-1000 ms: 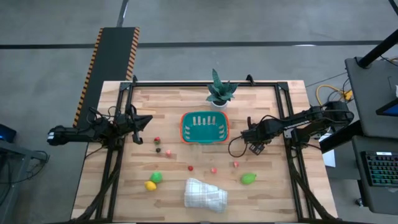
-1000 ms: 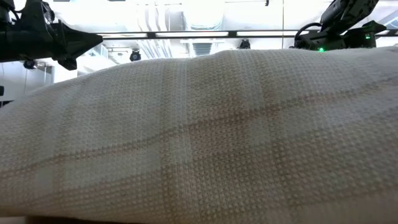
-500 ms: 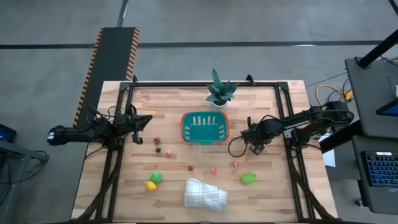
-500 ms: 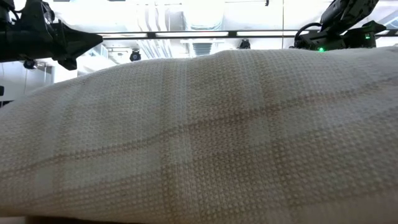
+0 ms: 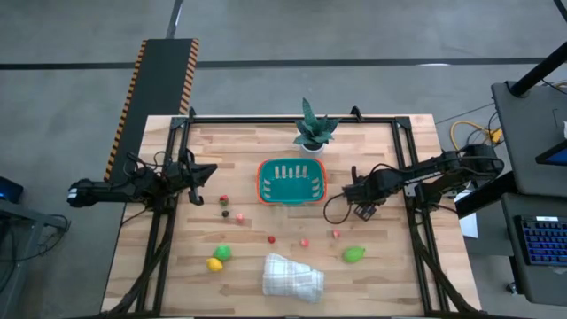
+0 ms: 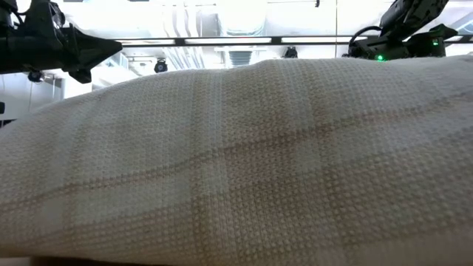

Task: Build produce basket
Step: Put the pink peach into the blue basket

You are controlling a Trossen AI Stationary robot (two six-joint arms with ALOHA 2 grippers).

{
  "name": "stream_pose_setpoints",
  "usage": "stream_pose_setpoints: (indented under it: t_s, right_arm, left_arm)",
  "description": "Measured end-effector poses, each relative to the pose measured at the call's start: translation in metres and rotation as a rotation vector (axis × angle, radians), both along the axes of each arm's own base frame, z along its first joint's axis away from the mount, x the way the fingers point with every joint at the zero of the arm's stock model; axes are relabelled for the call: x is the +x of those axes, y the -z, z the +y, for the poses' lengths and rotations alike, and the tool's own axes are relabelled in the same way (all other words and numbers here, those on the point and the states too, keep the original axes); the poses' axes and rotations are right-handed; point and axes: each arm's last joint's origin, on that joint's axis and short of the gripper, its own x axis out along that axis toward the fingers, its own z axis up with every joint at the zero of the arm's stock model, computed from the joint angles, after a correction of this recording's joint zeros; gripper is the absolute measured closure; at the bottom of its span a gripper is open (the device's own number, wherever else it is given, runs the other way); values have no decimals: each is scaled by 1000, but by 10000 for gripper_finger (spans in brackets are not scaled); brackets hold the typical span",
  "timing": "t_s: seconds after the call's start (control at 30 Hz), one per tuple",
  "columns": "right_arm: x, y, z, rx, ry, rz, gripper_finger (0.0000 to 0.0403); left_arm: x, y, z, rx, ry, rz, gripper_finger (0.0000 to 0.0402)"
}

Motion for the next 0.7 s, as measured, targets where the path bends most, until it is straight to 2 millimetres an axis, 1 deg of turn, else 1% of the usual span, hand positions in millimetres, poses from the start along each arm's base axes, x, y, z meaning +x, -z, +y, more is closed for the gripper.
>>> stream_pose_setpoints:
  t_s: [0.23,0.7]
  right_arm:
    - [9,-7,0,1,-9,-38,173]
    - [10,-8,0,-3,-18,-40,173]
  left_arm:
    - [0,0,0,6,-1,3,402]
    - [0,0,0,3,-1,1,402]
